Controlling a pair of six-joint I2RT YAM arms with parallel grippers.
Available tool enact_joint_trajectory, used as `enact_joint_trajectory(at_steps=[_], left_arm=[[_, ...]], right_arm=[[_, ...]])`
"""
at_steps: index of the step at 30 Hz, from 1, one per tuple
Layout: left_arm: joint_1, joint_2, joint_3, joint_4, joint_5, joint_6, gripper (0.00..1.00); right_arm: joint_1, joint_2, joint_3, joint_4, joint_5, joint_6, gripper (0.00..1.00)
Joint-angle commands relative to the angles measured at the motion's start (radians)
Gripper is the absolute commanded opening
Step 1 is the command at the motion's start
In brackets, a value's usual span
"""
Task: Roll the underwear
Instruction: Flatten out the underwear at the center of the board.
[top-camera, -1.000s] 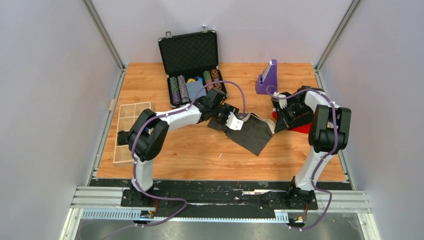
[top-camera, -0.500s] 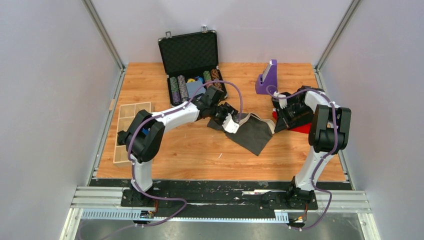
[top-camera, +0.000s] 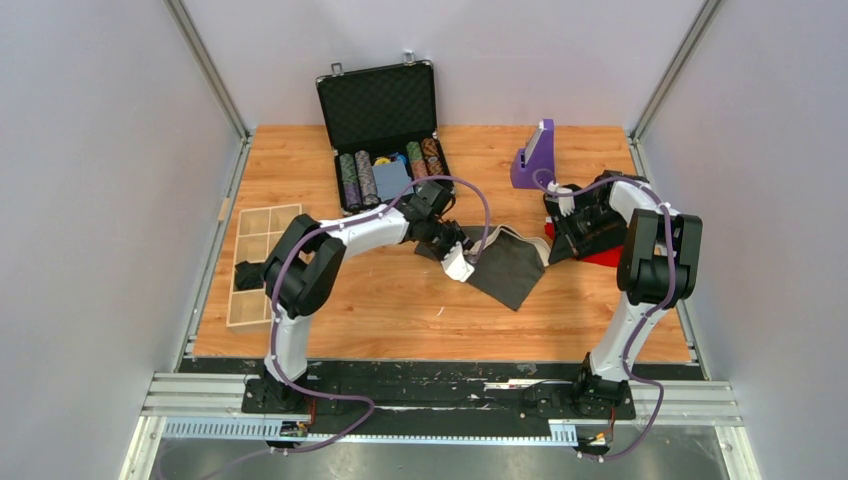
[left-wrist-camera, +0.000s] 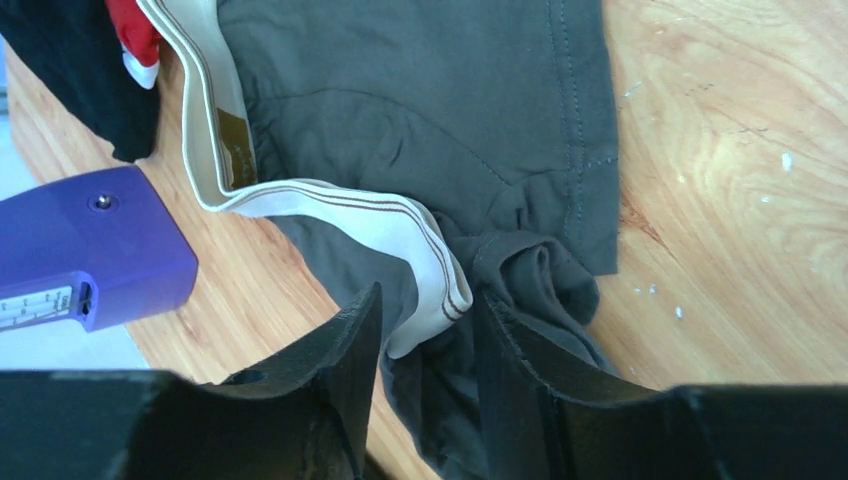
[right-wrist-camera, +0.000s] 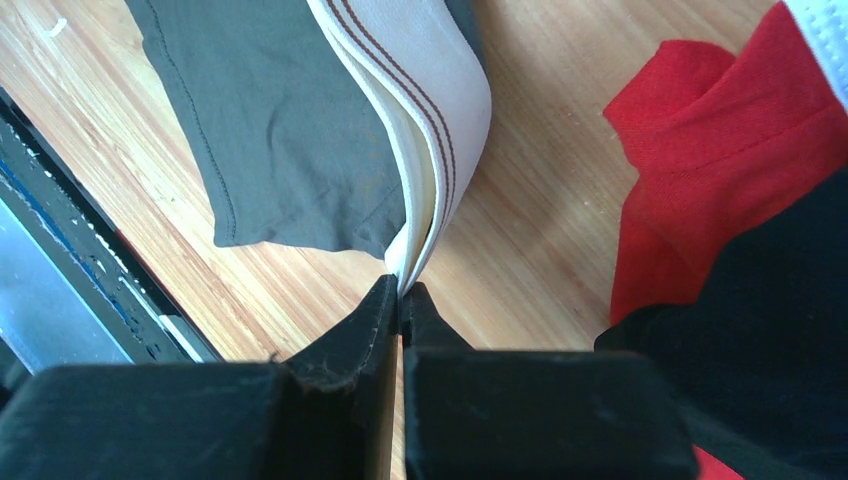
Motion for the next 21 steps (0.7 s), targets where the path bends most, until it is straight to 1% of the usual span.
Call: enact_joint_trajectory(at_steps=[1,2,3,4,5,6,9,10,13,15,16,17,18,19,21], left_arm=[[-0.011,0.017,0.063,0.035,0.024,-0.013,0.42],[-0.011,0.016,0.066,0.038,0.025,-0.020,0.35],[-0.012,0.016,0.070,0.040,0.025,-0.029,0.31],[-0.012,0.013,0.071,0.041,0.021,-0.038,0.24],[-0.012,0.011,0.071,0.044,0.017,-0.044,0.21],[-0.012,0.004,0.070,0.046,0.007,-0.060,0.14],[-0.006,-0.019,0.065,0.059,-0.018,-0.104,0.02],[0.001,-0.035,0.064,0.062,-0.025,-0.141,0.00],[0.017,-0.070,0.080,0.043,-0.046,-0.235,0.00],[0.036,-0.118,0.095,0.033,-0.063,-0.347,0.00],[0.052,-0.132,0.107,0.029,-0.079,-0.440,0.00],[0.062,-0.159,0.114,0.027,-0.098,-0.490,0.00],[0.081,-0.173,0.129,0.020,-0.109,-0.602,0.00],[0.091,-0.205,0.136,0.016,-0.132,-0.659,0.00],[0.119,-0.260,0.141,0.001,-0.165,-0.882,0.00]], right_arm=[[-0.002,0.002,0.037,-0.010,-0.043,0.006,0.00],[-0.002,0.003,0.038,-0.011,-0.041,0.005,0.00],[-0.002,0.002,0.037,-0.011,-0.039,0.004,0.00],[-0.002,0.001,0.038,-0.010,-0.037,0.002,0.00],[-0.002,0.001,0.040,-0.010,-0.036,0.001,0.00],[-0.002,0.000,0.041,-0.010,-0.035,0.001,0.00],[-0.002,-0.011,0.047,-0.008,-0.035,0.001,0.00],[-0.002,-0.017,0.050,-0.008,-0.035,0.003,0.00],[-0.002,-0.050,0.081,-0.019,-0.041,0.011,0.00],[-0.002,-0.099,0.122,-0.033,-0.048,0.013,0.00],[-0.002,-0.126,0.139,-0.038,-0.051,0.012,0.00],[-0.001,-0.158,0.157,-0.047,-0.056,0.003,0.00],[0.002,-0.191,0.171,-0.058,-0.059,-0.009,0.00],[0.008,-0.221,0.180,-0.069,-0.060,-0.034,0.00],[0.029,-0.281,0.184,-0.085,-0.054,-0.063,0.00]])
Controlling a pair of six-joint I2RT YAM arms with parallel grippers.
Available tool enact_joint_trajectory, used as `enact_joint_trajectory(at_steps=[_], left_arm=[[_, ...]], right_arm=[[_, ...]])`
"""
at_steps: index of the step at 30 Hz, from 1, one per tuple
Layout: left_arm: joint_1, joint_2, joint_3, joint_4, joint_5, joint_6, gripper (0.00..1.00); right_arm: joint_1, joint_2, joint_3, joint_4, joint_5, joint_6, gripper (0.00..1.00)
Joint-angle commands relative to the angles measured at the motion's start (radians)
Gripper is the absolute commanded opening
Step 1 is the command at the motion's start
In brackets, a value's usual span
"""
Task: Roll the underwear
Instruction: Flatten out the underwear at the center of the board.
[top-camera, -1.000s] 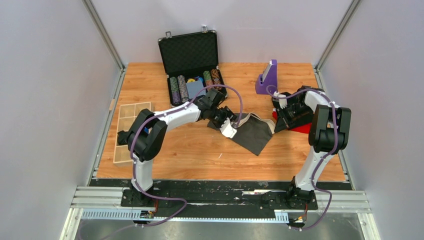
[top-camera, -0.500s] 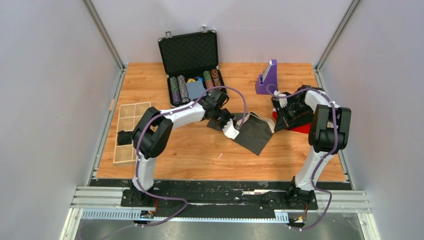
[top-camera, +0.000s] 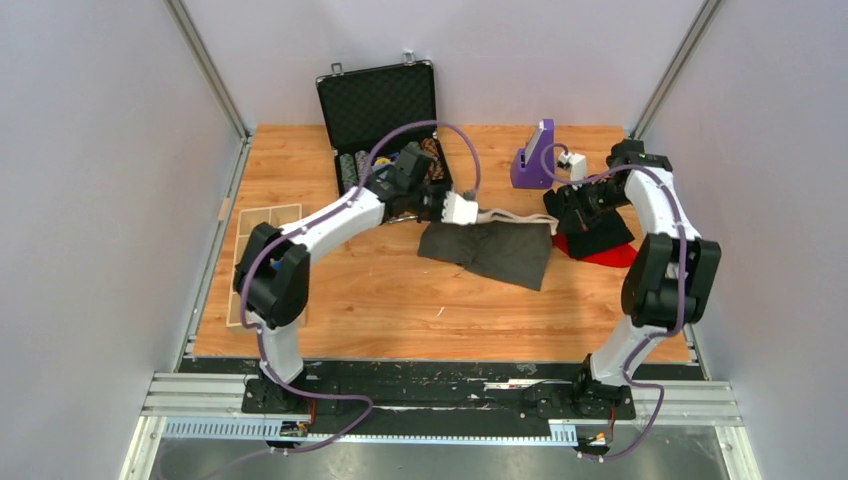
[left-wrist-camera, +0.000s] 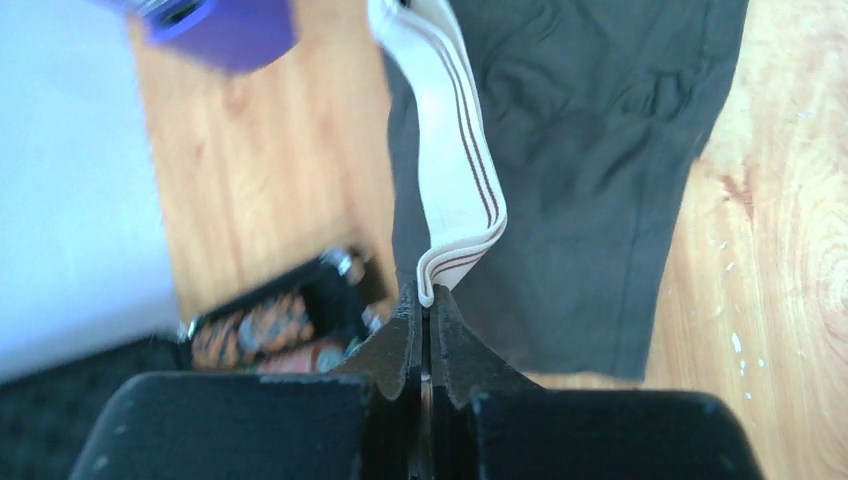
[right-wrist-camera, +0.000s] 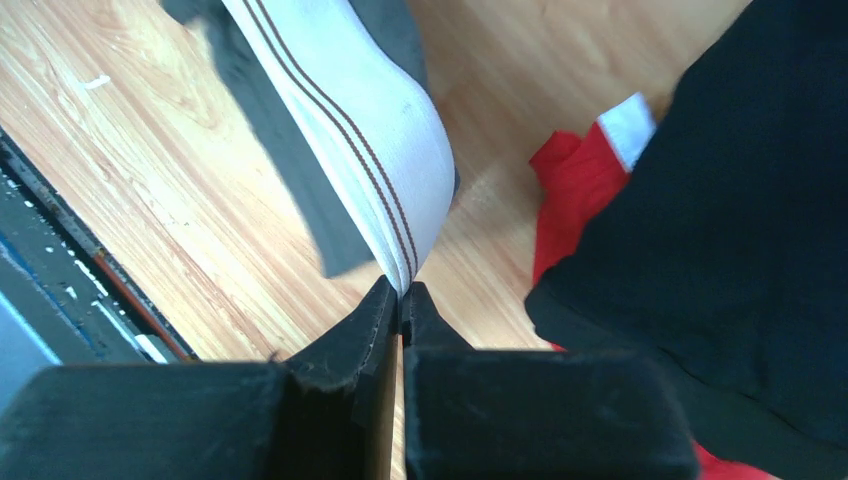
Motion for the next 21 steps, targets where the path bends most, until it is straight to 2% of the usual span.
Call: enact_joint_trajectory(at_steps=[1,6,10,13,16,19,21], left_arm=[[0.067,-0.183,0.061,-0.020,-0.076,-0.464,0.00],[0.078,-0.396,-0.046,-0.030,-0.134,-0.742,0.00],[0.078,-0.545,-0.119,-0.043,-0.145,-0.875,0.00],[0.077,-0.636,-0.187,-0.083,-0.090,-0.888,0.00],[0.078,-0.767,-0.296,-0.106,-0.095,-0.908,0.00],[0.079,-0.865,-0.346,-0.172,-0.099,-0.925,0.00],[0.080,-0.904,-0.363,-0.226,-0.043,-0.941,0.00]], right_arm=[[0.041,-0.175,0.055,-0.051,-0.037,-0.069,0.00],[0.184,-0.315,0.053,-0.097,0.030,-0.095,0.00],[0.302,-0.388,0.086,-0.154,0.050,-0.028,0.00],[0.351,-0.414,0.115,-0.212,-0.002,0.049,0.00],[0.384,-0.446,0.098,-0.272,-0.036,0.108,0.00],[0.404,-0.515,0.047,-0.298,-0.051,0.115,0.00],[0.421,-0.543,0.035,-0.341,-0.067,0.110,0.00]])
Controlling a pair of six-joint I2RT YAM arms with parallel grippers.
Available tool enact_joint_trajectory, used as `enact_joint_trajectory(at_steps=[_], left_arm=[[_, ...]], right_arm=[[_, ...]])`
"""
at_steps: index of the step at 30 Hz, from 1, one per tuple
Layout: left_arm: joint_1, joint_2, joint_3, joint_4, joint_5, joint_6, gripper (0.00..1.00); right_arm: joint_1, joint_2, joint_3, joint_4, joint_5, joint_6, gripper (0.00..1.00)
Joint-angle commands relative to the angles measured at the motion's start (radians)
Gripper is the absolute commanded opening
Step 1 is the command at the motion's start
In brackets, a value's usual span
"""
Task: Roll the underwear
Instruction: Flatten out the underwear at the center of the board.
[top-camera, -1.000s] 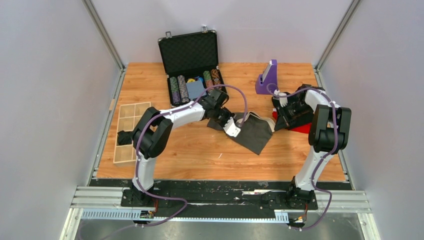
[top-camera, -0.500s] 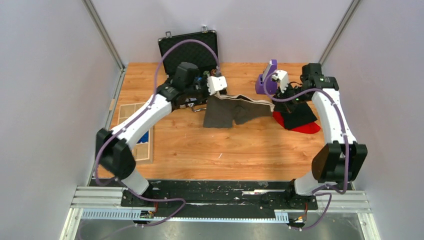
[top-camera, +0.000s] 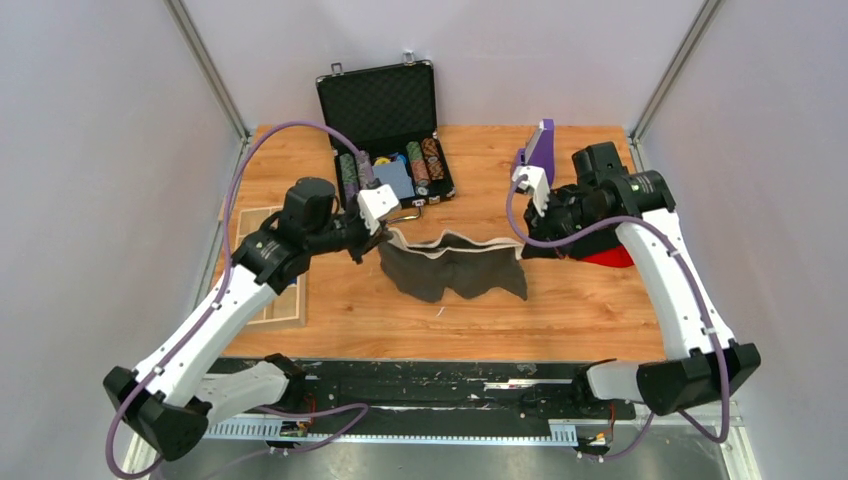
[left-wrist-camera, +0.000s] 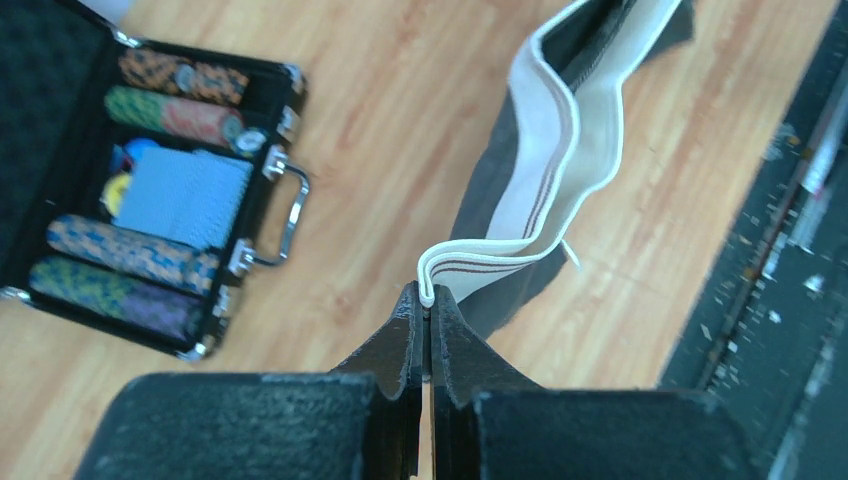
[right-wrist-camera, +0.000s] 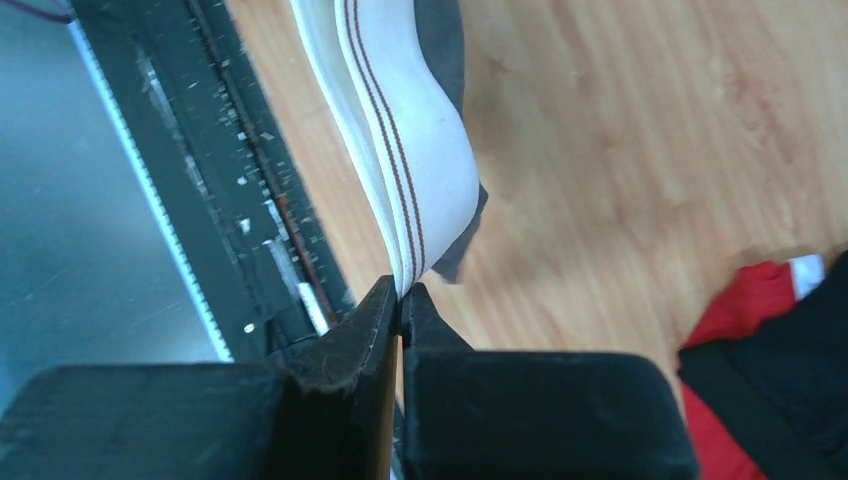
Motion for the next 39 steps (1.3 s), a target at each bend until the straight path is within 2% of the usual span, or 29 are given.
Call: enact_joint_trajectory(at_steps=[1,5,8,15,21,26,32,35,37,39], left_arm=[[0.001,-0.090,-0.022,-0.117,0.076,-0.079,0.00],[0.009,-0.078,-0.016,-0.119,0.051,-0.172,0.00],[0.021,0.019,-0.022,-0.062,0.040,-0.295,0.00],[0.089,0.331,0.004,-0.015,-0.007,-0.450,0.00],[0.143,0.569,0.021,0.160,-0.057,-0.580,0.00],[0.158,0.693,0.106,0.165,-0.108,-0.602,0.00],[0.168,0.797,0.186,0.138,-0.162,-0.539,0.00],[0.172,0.823,0.199,0.138,-0.154,-0.523,0.00],[0.174,0.835,0.203,0.129,-0.161,-0.516,0.00],[0.181,0.845,0.203,0.118,-0.171,-0.520,0.00]], right_arm=[[0.035,-0.088,-0.019,-0.121,-0.076,0.032,0.00],[0.043,-0.078,-0.049,-0.146,-0.093,0.036,0.00],[0.036,0.010,-0.056,-0.117,-0.092,0.018,0.00],[-0.065,0.446,0.101,-0.075,-0.108,-0.017,0.00],[-0.088,0.815,0.300,-0.037,-0.095,0.018,0.00],[-0.090,0.938,0.420,-0.023,-0.080,0.029,0.00],[-0.094,0.999,0.456,0.045,-0.025,0.045,0.04],[-0.094,1.012,0.447,0.107,0.007,0.077,0.09],[-0.094,1.024,0.457,0.130,0.027,0.102,0.24],[-0.095,1.023,0.480,0.149,0.054,0.123,0.33]])
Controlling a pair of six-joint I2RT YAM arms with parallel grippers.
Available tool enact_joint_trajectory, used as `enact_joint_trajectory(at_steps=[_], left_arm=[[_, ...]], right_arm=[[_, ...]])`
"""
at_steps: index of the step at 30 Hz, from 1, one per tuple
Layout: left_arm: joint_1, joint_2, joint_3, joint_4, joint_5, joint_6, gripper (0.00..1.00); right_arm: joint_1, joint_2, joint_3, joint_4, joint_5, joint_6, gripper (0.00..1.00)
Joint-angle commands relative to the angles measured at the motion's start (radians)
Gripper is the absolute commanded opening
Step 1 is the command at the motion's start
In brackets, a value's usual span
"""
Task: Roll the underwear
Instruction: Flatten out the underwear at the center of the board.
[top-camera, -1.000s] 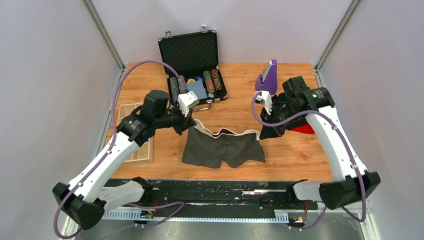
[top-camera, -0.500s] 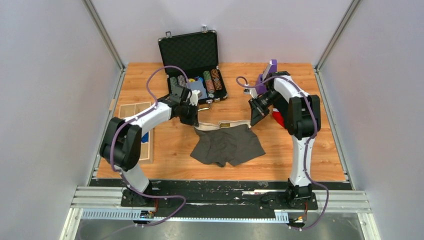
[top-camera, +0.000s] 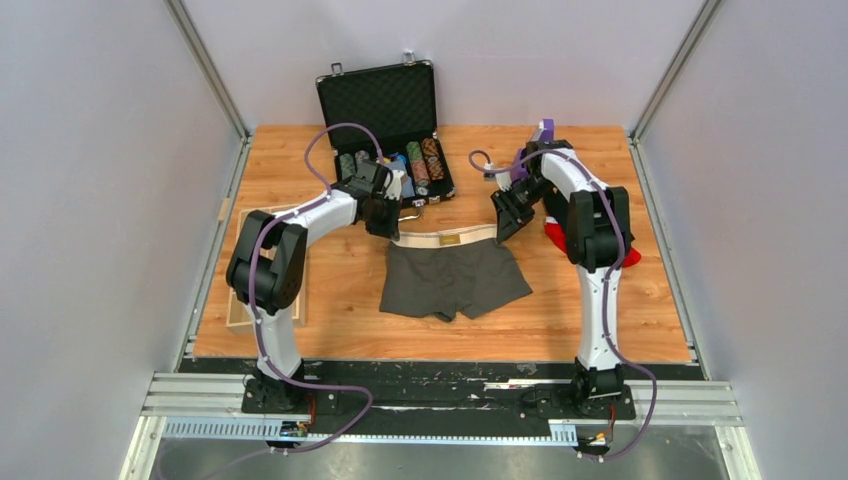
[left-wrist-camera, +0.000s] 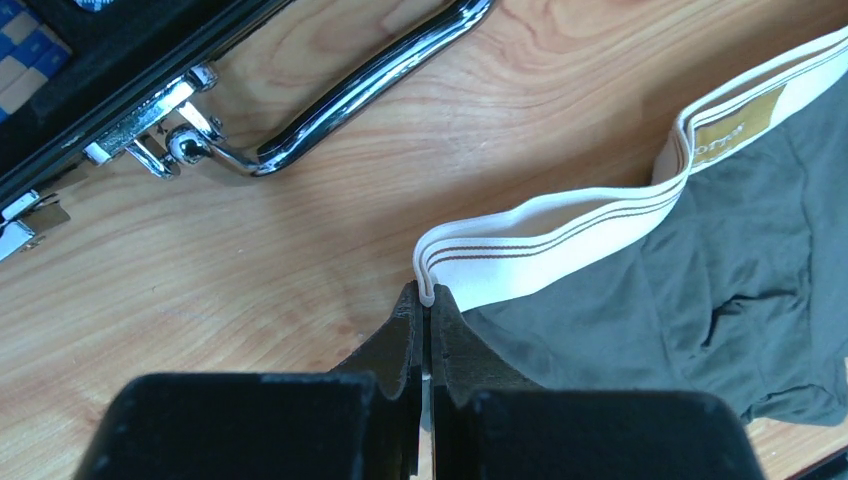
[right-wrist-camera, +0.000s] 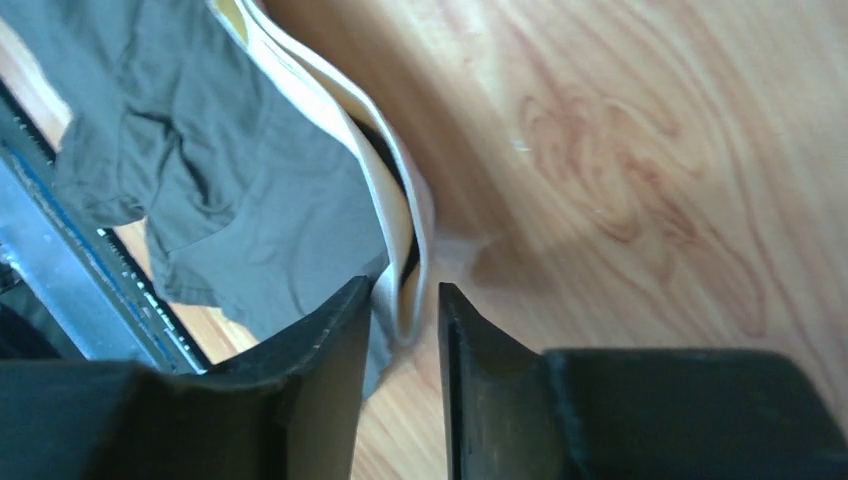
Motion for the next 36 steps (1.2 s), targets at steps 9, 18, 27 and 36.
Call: enact_joint_trajectory(at_steps=[9,18,27,36], left_arm=[[0.034,0.002,0.024,-0.014,-0.043,-0.018,0.00],[0.036,-0.030,0.022,-0.016,0.003,-0.042,0.00],[0.060,-0.072,-0.007,-0.037,0.036,-0.093,0.00],[0.107,-0.051,-0.009,-0.009,0.177,-0.195,0.00]], right_arm=[[-0.021,-0.356,-0.071,0.372,0.057,0.116,0.51],[0.183,-0.788,-0.762,0.748,-0.019,0.129,0.35],[0.376,-0.783,-0.819,0.844,0.035,0.303,0.21],[0.717,-0.676,-0.788,1.048,0.263,0.271,0.27]])
